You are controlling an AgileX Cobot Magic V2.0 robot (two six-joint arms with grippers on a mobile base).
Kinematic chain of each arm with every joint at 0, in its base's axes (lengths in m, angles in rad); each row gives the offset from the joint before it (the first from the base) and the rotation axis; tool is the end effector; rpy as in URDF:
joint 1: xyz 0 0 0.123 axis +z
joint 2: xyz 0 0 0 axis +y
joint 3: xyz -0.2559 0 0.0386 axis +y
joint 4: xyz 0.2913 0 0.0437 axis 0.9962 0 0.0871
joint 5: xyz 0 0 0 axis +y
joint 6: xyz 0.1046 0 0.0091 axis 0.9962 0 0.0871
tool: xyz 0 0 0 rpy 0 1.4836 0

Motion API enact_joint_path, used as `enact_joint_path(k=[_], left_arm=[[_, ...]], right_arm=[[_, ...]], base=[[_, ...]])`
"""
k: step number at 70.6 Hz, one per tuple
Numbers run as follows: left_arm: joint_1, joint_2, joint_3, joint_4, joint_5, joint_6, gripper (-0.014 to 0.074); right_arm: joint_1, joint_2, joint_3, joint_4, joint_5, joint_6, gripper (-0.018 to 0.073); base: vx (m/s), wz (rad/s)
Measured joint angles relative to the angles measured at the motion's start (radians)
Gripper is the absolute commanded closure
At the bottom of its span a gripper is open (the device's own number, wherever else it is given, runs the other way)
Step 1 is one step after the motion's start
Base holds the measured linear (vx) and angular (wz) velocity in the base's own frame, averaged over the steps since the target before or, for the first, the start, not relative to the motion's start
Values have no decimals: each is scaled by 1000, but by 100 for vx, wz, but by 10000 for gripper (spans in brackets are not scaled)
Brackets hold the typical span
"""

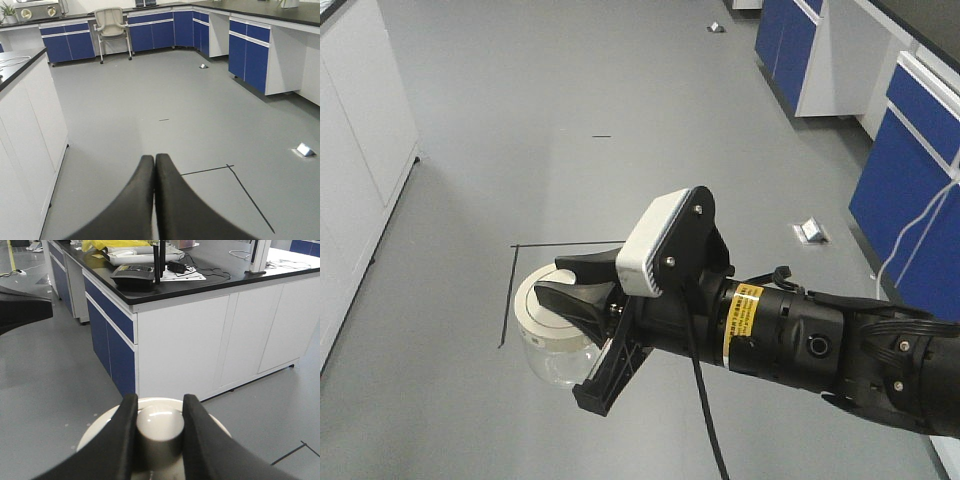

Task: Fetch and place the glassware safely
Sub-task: 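Hold the jar in the right gripper while the base turns away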

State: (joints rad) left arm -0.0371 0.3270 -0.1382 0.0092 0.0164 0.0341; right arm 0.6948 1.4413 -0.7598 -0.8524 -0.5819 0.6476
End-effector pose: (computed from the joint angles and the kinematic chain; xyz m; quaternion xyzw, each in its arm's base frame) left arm 0.1685 -0.0062 0.2176 0.0300 0.7470 0.0021 0.6642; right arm 0.2433 0.2593 0.2145 -0.4206 0.6381 0.3345 0.5514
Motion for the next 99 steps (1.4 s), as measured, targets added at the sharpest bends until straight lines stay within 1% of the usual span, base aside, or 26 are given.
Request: enact_joint_path(k=[26,99], left_arm=[[0,0,0,0,0,0,603],[0,0,0,0,0,0,603]], right_arm=[[0,0,0,0,0,0,563],[0,0,0,0,1,0,563]], base=[[34,3],[41,3]])
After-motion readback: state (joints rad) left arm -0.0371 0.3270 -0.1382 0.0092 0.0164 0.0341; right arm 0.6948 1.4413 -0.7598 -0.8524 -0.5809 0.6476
